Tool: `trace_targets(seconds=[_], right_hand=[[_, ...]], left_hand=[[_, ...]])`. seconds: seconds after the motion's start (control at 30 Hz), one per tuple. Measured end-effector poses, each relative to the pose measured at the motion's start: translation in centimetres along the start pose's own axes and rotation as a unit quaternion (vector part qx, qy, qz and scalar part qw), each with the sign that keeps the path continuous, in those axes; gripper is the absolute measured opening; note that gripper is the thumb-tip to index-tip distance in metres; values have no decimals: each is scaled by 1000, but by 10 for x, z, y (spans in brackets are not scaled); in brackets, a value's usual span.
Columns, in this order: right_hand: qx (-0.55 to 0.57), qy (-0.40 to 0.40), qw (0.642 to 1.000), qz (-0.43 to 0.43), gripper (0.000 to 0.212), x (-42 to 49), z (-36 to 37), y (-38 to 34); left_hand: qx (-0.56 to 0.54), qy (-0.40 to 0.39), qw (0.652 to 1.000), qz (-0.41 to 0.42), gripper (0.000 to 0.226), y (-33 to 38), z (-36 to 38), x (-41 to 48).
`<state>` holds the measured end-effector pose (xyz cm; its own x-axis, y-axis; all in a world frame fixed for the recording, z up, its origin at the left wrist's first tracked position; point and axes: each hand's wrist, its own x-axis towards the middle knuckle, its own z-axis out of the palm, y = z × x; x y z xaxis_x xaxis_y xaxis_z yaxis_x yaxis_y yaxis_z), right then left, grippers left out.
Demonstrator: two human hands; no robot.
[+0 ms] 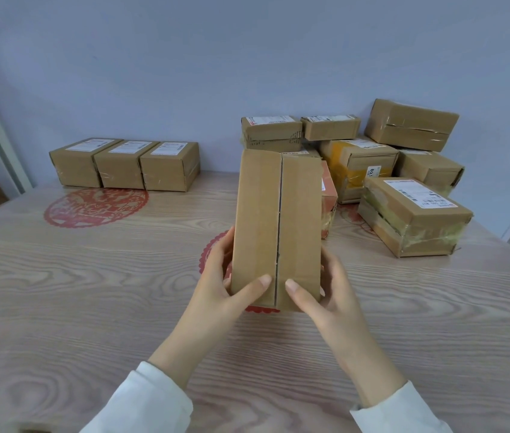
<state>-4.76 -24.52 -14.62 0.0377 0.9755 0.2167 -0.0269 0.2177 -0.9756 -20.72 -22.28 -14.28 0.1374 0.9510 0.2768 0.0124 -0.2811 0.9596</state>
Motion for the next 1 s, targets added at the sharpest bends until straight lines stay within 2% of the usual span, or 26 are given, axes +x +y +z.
trace_targets(seconds=[0.17, 0.27, 0.53, 0.7, 0.9, 1.0], right_hand=[[-15, 39, 999, 10, 54, 3, 2, 1], [-28, 43, 999, 15, 42, 1, 3, 7], [-21, 55, 998, 9, 44, 2, 9, 0], [-55, 97, 994, 6, 26, 7, 11, 5], [-50, 97, 994, 1, 29, 6, 7, 6], [-38, 74, 996, -12, 48, 8, 2, -1]], left_hand=[[6, 32, 999, -12, 69, -1, 5, 2], [12, 35, 999, -8, 55, -7, 4, 0], [30, 60, 998, -2, 66, -2, 4, 3], [35, 53, 998, 2, 65, -5, 8, 0], [25, 45, 999, -6, 72, -3, 9, -2], [0, 62, 998, -11, 70, 5, 8, 1]])
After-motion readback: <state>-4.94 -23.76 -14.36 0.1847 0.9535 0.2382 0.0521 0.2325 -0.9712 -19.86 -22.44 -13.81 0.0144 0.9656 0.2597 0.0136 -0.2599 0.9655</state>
